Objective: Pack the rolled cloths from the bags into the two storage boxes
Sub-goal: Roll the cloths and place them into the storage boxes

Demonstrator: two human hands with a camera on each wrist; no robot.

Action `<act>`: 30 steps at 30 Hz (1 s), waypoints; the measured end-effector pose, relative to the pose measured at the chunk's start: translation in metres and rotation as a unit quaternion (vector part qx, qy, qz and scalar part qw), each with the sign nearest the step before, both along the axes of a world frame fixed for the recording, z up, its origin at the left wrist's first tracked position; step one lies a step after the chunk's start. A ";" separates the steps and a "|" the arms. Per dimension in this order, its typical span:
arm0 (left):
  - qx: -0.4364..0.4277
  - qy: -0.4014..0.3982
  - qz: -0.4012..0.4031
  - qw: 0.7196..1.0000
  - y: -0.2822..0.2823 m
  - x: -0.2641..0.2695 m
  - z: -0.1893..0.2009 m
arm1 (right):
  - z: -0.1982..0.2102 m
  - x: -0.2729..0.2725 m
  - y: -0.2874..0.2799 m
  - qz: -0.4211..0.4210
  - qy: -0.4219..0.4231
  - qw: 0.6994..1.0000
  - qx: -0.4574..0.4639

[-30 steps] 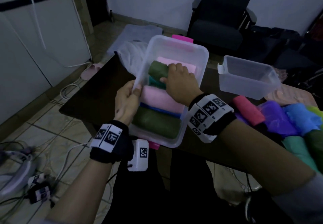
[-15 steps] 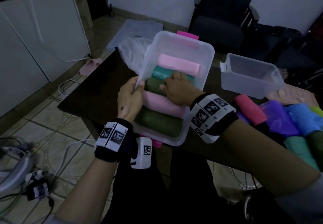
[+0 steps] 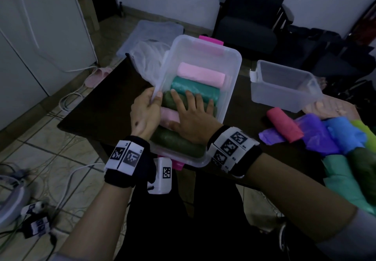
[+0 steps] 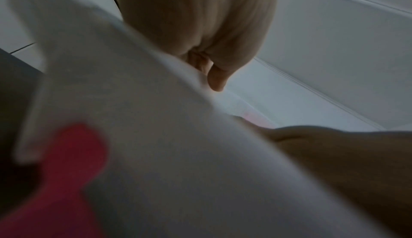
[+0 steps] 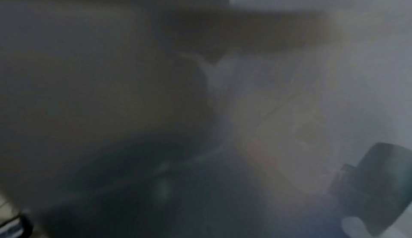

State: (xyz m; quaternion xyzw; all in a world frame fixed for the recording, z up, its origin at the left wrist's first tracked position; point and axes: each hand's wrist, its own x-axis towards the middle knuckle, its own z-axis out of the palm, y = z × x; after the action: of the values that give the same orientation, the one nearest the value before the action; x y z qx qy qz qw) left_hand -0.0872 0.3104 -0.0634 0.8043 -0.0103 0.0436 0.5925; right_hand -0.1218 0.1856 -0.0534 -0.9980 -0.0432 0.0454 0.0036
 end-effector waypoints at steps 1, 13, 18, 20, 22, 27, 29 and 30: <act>0.004 0.000 0.000 1.000 0.000 0.000 0.000 | -0.002 0.001 0.000 0.002 -0.014 1.000 -0.016; 0.074 0.005 0.016 0.997 -0.006 0.002 0.006 | 0.002 0.008 -0.007 0.035 -0.073 0.994 0.075; 0.125 0.035 0.005 0.992 -0.014 0.014 0.014 | 0.010 -0.009 -0.023 -0.152 -0.338 0.898 0.239; 0.142 0.050 -0.001 0.989 -0.017 0.021 0.018 | 0.006 -0.012 -0.037 -0.272 -0.231 0.850 0.388; 0.163 0.064 -0.003 0.985 -0.022 0.028 0.019 | -0.002 -0.011 -0.051 -0.270 -0.133 0.759 0.577; 0.205 0.092 -0.011 0.974 -0.033 0.045 0.020 | -0.003 0.001 -0.063 -0.287 -0.085 0.741 0.601; 0.225 0.099 -0.009 0.969 -0.037 0.051 0.020 | -0.004 0.007 -0.067 -0.290 -0.081 0.739 0.603; 0.233 0.104 -0.010 0.967 -0.038 0.054 0.020 | -0.006 0.010 -0.069 -0.295 -0.078 0.734 0.607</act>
State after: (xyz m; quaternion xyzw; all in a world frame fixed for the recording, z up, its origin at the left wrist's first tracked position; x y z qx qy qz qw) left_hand -0.0331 0.2722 -0.0433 0.9201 0.0330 -0.0496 0.3871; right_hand -0.1114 0.1167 -0.0595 -0.7469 0.2348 -0.0716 0.6180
